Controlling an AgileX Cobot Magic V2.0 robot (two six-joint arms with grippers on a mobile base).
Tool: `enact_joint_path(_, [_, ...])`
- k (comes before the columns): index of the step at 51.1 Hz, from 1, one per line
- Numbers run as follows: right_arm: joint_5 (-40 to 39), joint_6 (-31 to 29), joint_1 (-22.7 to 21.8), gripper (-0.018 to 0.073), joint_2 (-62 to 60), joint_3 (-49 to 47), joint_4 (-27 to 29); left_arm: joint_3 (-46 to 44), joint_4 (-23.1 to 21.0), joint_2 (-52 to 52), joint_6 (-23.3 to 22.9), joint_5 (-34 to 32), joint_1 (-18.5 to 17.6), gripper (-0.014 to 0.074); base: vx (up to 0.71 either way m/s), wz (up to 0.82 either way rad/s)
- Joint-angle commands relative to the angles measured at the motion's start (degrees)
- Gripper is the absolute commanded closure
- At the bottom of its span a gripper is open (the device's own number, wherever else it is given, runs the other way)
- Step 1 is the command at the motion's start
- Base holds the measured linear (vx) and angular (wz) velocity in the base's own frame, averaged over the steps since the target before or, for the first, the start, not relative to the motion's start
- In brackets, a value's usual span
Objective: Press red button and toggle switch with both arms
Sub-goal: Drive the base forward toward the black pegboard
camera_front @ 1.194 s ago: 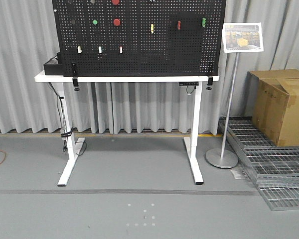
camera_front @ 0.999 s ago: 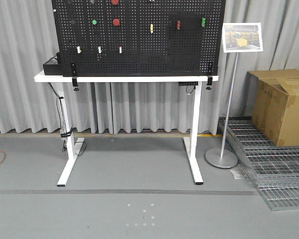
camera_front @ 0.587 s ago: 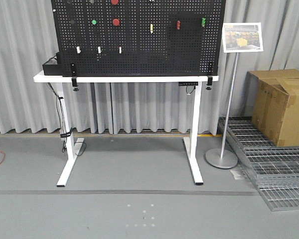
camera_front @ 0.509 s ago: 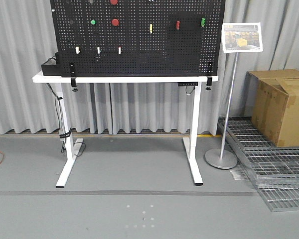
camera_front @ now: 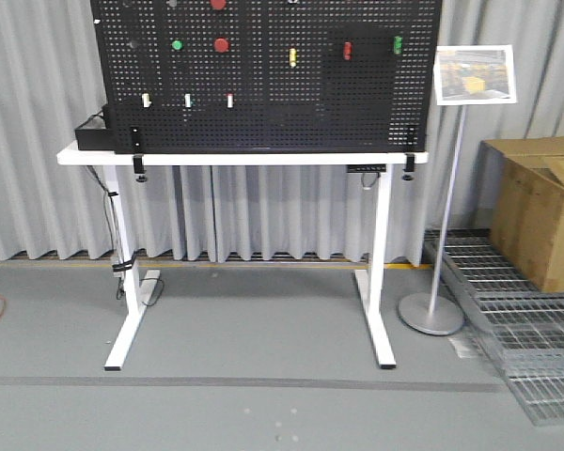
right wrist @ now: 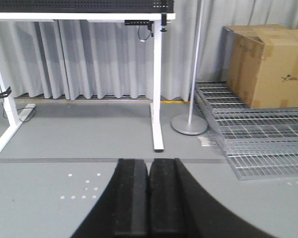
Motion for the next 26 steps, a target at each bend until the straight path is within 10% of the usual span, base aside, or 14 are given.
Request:
enact_joint_path(1, [-4.5,-0.3,-0.2,0.0563,-1.0,0.6,-0.2,1.6,0.0,-0.4,-0.4,-4.7,-0.3,0.0595,0.26,0.14])
enact_joint_path(26, [-4.5,-0.3,-0.2,0.0563,-1.0,0.6,-0.2,1.6,0.0,-0.4,-0.4,-4.7,-0.3,0.0595,0.32,0.00])
